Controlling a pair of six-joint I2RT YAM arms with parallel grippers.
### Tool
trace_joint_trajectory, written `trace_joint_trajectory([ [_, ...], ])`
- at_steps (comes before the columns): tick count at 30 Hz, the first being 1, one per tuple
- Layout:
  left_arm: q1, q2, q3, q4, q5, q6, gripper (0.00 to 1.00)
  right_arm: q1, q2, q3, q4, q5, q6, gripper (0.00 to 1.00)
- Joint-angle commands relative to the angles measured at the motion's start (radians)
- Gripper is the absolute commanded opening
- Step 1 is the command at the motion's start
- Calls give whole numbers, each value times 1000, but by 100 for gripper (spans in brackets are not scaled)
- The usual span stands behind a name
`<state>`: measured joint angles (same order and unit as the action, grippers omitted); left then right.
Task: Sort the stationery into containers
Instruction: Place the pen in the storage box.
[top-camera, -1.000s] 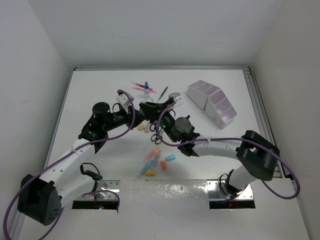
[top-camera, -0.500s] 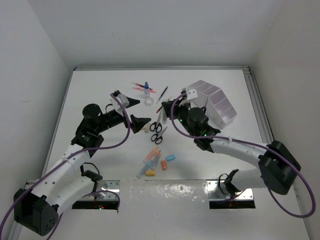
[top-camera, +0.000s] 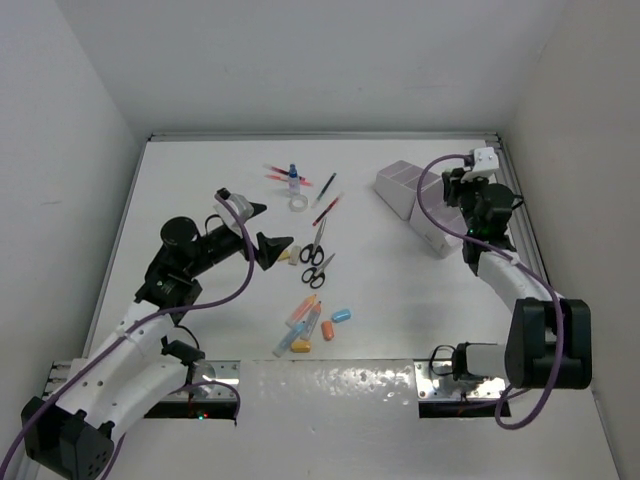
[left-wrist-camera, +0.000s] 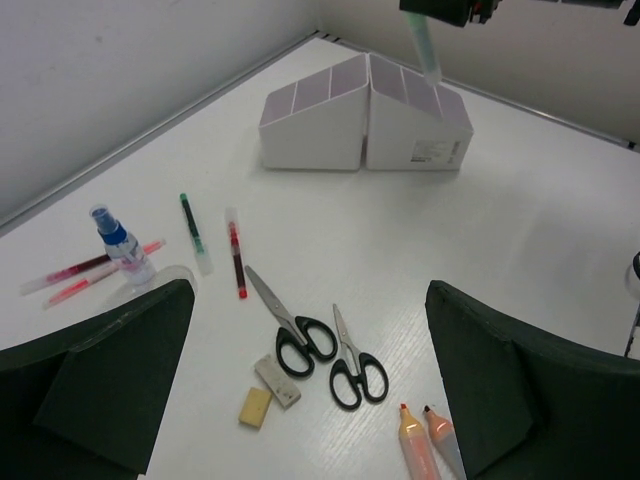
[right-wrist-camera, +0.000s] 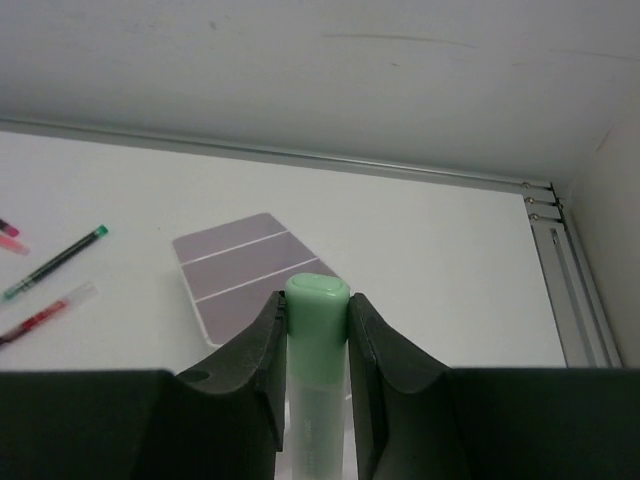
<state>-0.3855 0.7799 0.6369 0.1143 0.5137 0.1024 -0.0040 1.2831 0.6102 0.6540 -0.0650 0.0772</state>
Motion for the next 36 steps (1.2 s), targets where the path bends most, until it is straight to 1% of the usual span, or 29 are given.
trace_joint_trajectory([
  [1,2,-31,-34,-8,-49,25,100,-73,36,9,116,-241,-70,0],
  [5,4,-21,-37,-15,-61,25,100,-116,74,51,118,-314,-67,0],
  [7,2,-7,-36,-10,-73,28,100,-125,108,80,107,-337,-123,0],
  [9,4,4,-33,-2,-80,28,100,-129,125,106,111,-372,-114,0],
  [12,4,31,-23,8,-83,31,100,-126,134,121,163,-400,-91,0],
  [15,2,44,-22,12,-84,30,100,-120,137,146,194,-409,-85,0],
  [20,4,53,-22,18,-81,28,100,-120,194,166,231,-407,-88,0],
  [23,4,62,-17,18,-81,31,100,-119,243,151,307,-407,-85,0],
  [24,4,62,-17,18,-83,31,100,-119,254,148,361,-398,-33,0],
  [26,4,65,-14,16,-83,33,100,-120,280,142,403,-398,-4,0],
  [29,8,65,-16,16,-84,31,100,-122,275,128,443,-395,38,0],
  [36,19,71,-25,31,-75,28,100,-140,202,66,424,-387,10,0],
])
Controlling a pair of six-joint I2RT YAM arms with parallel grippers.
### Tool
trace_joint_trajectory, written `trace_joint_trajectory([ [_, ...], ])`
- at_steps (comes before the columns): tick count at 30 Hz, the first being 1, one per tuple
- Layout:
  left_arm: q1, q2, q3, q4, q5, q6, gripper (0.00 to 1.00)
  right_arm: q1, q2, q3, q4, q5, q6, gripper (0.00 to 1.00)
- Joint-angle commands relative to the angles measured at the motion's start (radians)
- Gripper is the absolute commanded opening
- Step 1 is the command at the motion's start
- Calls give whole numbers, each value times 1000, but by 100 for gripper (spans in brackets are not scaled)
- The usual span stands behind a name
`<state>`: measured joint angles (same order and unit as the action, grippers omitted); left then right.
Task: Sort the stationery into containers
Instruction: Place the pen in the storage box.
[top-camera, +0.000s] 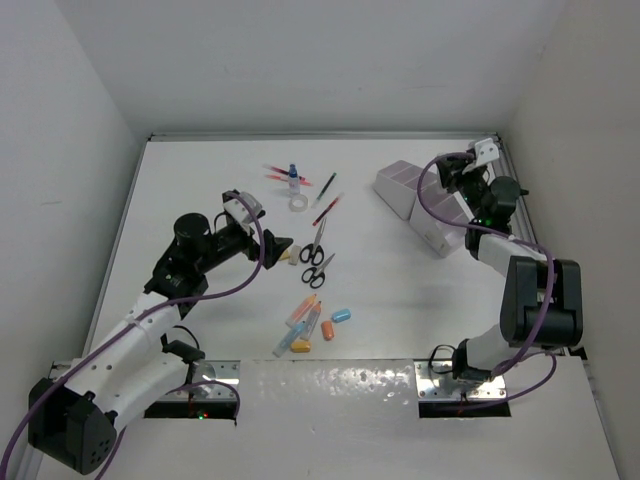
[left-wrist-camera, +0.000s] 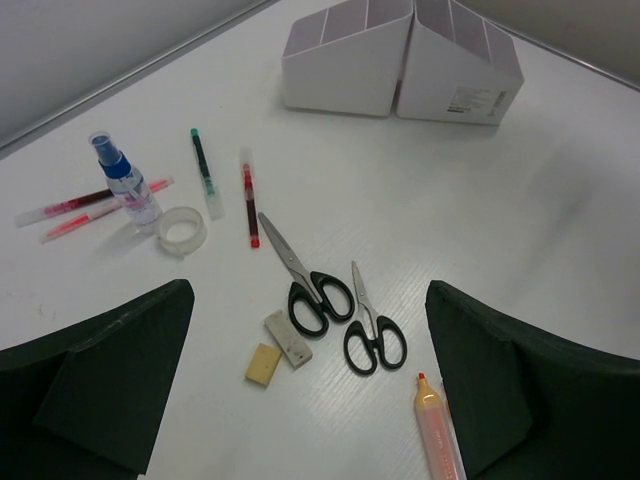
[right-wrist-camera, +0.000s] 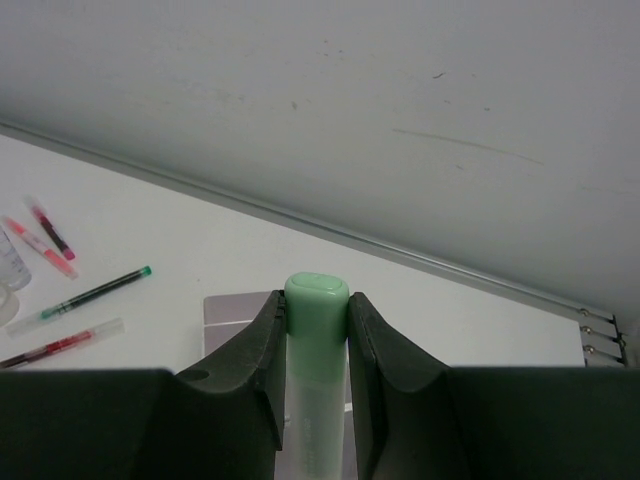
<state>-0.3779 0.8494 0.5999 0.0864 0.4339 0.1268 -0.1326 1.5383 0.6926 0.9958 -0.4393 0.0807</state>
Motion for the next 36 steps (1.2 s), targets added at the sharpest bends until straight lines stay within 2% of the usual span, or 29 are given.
trace_joint_trajectory([
  [1,11,4,9,64,8,2,100,-12,-63,-21,83,-13,7,0],
  [18,13,-3,-5,88,-3,-15,99,-44,-139,-91,15,-38,-21,0],
  [23,11,2,-11,88,2,-18,99,-47,-119,-102,26,-58,-4,0],
  [30,14,2,-5,93,-3,-21,99,-68,-55,-182,190,-47,68,0],
  [36,16,11,3,78,-1,-10,99,-67,12,-180,244,-49,87,0],
])
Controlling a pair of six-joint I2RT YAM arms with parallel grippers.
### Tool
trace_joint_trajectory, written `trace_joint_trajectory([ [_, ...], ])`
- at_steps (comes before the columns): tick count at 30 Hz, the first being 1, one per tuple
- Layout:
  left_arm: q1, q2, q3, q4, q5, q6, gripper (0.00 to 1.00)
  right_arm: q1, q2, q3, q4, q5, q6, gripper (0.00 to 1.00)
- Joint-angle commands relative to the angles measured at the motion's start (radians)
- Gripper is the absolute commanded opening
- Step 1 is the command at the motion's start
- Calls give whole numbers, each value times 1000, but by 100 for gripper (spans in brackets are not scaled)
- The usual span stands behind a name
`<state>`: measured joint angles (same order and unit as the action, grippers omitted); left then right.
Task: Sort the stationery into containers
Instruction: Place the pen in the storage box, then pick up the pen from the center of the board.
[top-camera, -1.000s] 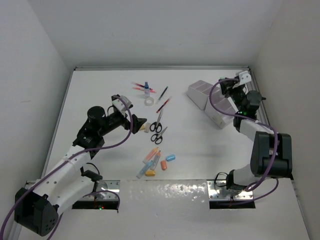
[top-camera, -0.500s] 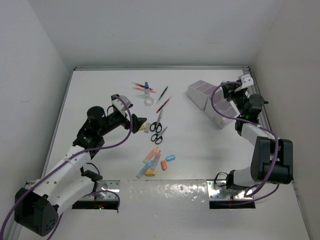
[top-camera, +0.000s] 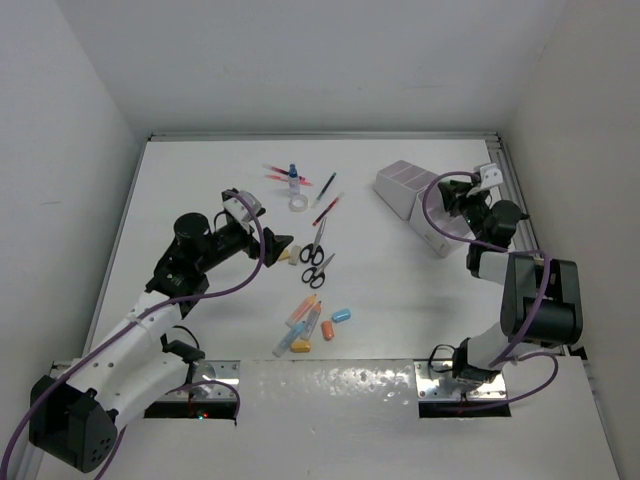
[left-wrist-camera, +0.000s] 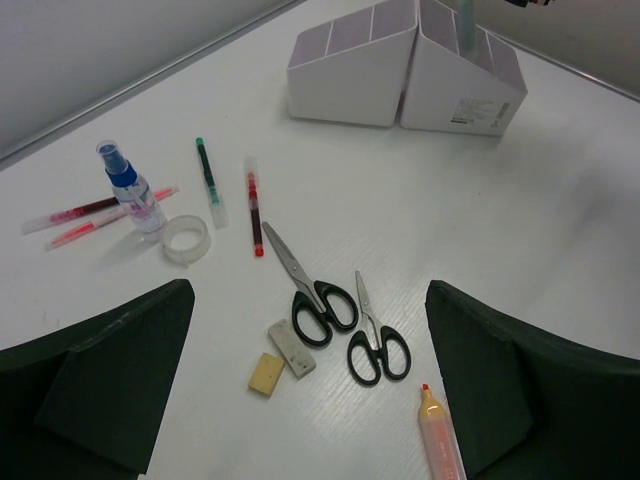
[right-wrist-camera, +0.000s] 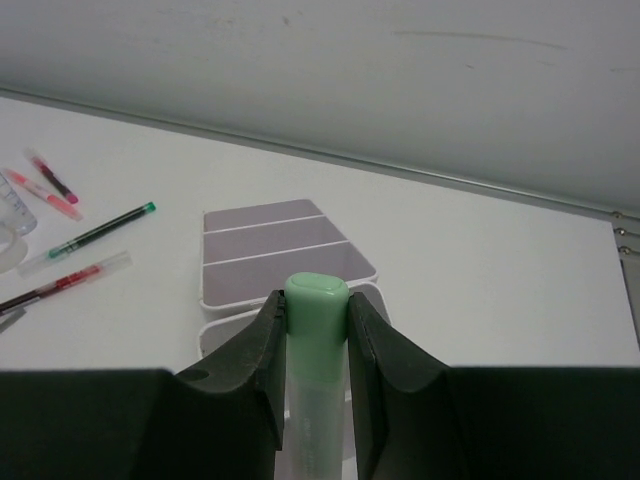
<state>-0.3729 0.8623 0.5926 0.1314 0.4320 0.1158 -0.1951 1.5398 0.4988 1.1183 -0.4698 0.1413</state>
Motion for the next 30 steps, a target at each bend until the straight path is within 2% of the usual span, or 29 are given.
trace_joint_trajectory([
  [1,9,0,10,37,1,4,99,-6,16,17,123,-17,26,0],
  [3,11,3,10,43,-1,2,99,-6,31,17,127,-15,29,3],
  [5,9,4,12,45,-1,2,99,-9,39,15,133,-10,43,14],
  [8,9,4,12,40,-3,5,99,-12,39,7,147,-4,69,42],
  [9,9,3,13,39,-4,7,99,-13,28,1,150,-1,73,54],
  [11,12,3,13,34,-7,12,99,-13,-1,-3,153,11,80,66],
  [15,12,3,13,19,-7,5,98,-12,-59,-5,129,42,90,69],
  [18,3,21,30,-37,8,-1,79,25,-153,-2,56,108,101,68],
  [19,-1,32,39,-68,10,17,65,46,-187,4,-57,143,80,65],
  [20,-11,46,62,-102,5,27,59,77,-219,32,-136,242,60,63],
  [21,-35,88,71,-215,-4,62,53,148,-278,53,-232,303,22,61],
  [22,-44,115,88,-278,-12,76,50,186,-302,79,-432,368,6,60],
  [24,-84,209,148,-449,-45,108,47,326,-361,156,-683,584,38,60],
  [26,-121,271,171,-533,-44,126,47,429,-394,191,-812,759,114,60],
  [28,-162,283,190,-555,-67,142,49,497,-437,185,-937,824,208,57],
  [30,-236,323,196,-558,-117,153,52,607,-464,137,-979,896,257,56],
])
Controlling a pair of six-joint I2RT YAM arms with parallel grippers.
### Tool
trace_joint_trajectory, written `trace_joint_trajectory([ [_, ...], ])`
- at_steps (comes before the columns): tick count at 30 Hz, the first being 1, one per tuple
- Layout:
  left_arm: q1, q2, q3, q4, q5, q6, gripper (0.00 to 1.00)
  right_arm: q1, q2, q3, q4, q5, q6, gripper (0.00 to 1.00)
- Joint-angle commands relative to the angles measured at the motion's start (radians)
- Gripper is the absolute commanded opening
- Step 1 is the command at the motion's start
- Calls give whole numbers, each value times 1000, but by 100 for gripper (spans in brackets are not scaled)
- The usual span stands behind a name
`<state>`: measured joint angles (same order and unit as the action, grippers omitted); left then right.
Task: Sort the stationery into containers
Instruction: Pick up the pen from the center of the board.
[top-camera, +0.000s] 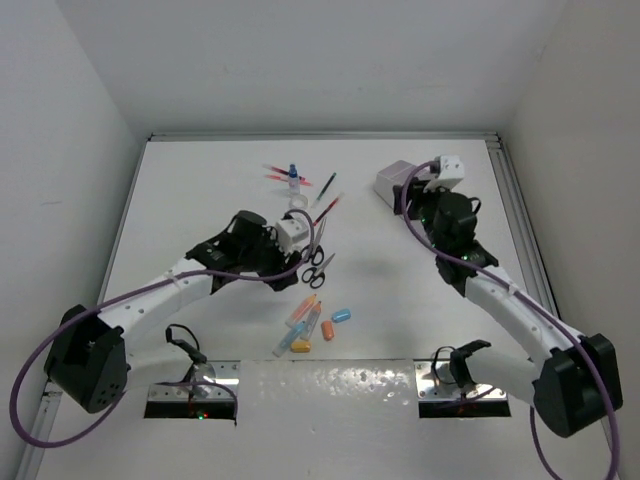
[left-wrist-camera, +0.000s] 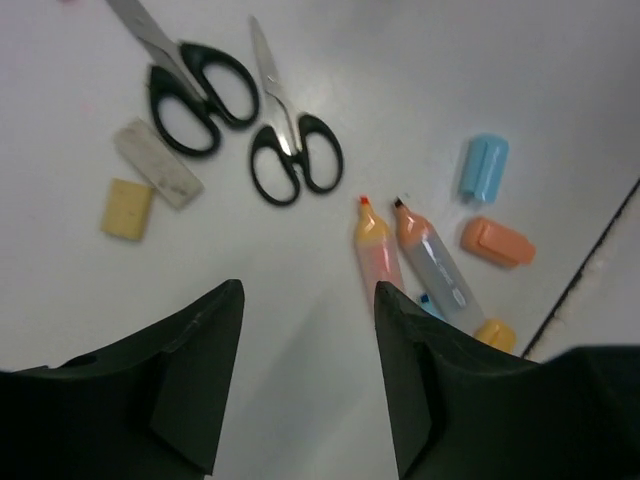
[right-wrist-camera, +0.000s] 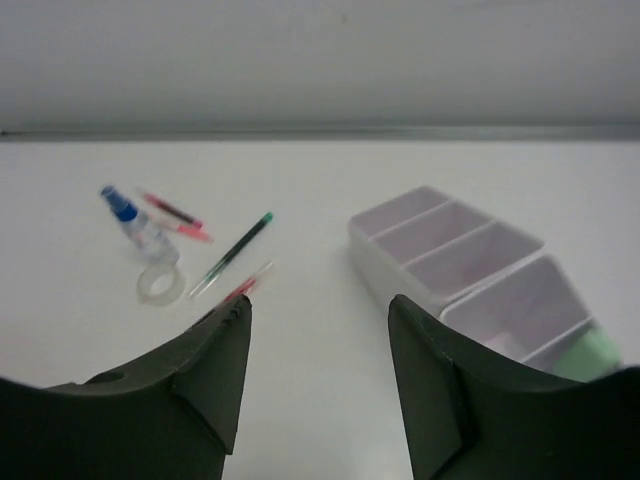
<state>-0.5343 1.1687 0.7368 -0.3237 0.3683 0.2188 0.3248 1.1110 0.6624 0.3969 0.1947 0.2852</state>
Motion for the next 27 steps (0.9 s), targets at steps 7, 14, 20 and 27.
trace_joint_trajectory([
  [7,-239,212,110,-121,-257,33,65,350,-134,-176,-308,396,232,56],
  [14,-288,353,125,-84,-341,-15,64,505,-187,-225,-375,546,269,57],
  [20,-322,413,125,-48,-307,-81,63,549,-249,-268,-420,620,272,58],
  [27,-345,442,113,-18,-362,-136,55,550,-335,-303,-435,672,259,58],
])
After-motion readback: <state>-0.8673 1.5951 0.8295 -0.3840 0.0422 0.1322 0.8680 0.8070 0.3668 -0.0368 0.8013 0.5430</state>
